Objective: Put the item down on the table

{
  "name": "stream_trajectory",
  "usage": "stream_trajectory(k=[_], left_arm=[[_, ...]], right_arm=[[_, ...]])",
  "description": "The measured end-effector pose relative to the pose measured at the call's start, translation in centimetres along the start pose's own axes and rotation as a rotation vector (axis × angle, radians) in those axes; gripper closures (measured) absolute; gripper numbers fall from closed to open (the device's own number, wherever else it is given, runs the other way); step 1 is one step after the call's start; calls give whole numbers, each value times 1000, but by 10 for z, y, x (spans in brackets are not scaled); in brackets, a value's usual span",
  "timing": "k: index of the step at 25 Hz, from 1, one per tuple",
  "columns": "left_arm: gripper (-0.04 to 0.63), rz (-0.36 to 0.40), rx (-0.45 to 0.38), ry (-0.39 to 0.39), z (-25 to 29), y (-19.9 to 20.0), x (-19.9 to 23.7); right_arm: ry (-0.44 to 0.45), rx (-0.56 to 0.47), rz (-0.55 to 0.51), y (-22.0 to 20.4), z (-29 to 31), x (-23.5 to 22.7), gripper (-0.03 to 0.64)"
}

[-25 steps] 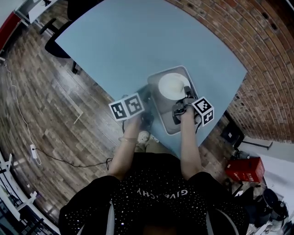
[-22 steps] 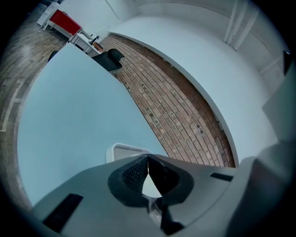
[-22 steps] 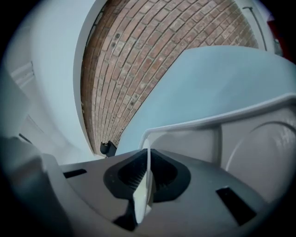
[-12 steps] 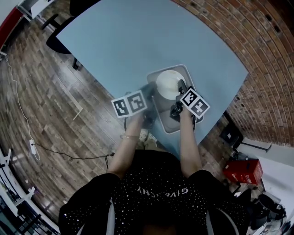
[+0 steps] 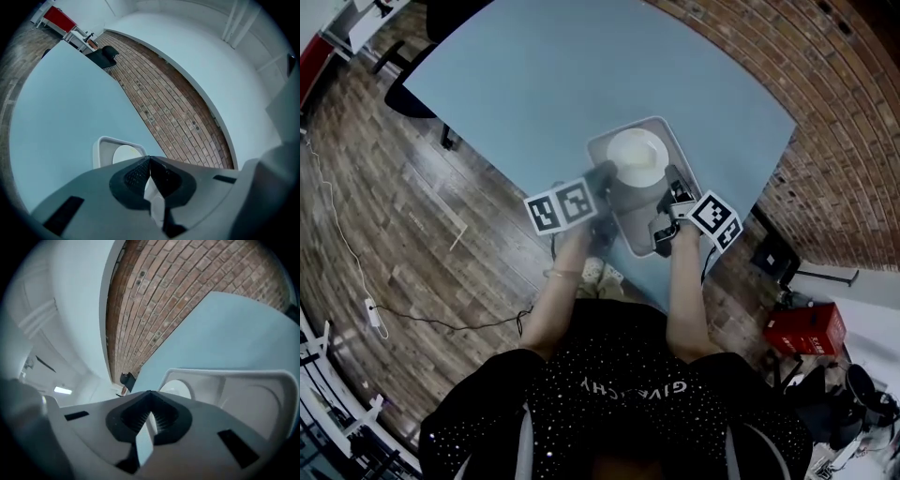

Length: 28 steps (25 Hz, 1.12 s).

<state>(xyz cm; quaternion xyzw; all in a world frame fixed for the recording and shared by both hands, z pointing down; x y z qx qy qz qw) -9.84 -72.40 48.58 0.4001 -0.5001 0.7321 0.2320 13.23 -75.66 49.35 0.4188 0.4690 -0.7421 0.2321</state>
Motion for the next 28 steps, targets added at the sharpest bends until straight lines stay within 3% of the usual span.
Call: stream_trajectory(k=[3, 9, 28], left_arm=[[583, 12, 22, -11, -3, -8, -4], [583, 30, 43, -36, -8, -15, -11], [583, 23, 35, -29, -19, -16, -8]], right_arm=[[32, -13, 78, -2, -11, 2, 604], [28, -11, 115, -10, -27, 0, 604], [15, 4, 148, -16, -35, -3, 604]])
Point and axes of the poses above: the fingertips, and each gripper's own axes: z forward along the fingers, x to its left, y out of its top, the point moved 9 cm from there along -z, backward along the fingers, and after that the axes turned 12 degrees about -x, right-handed, at the moved point
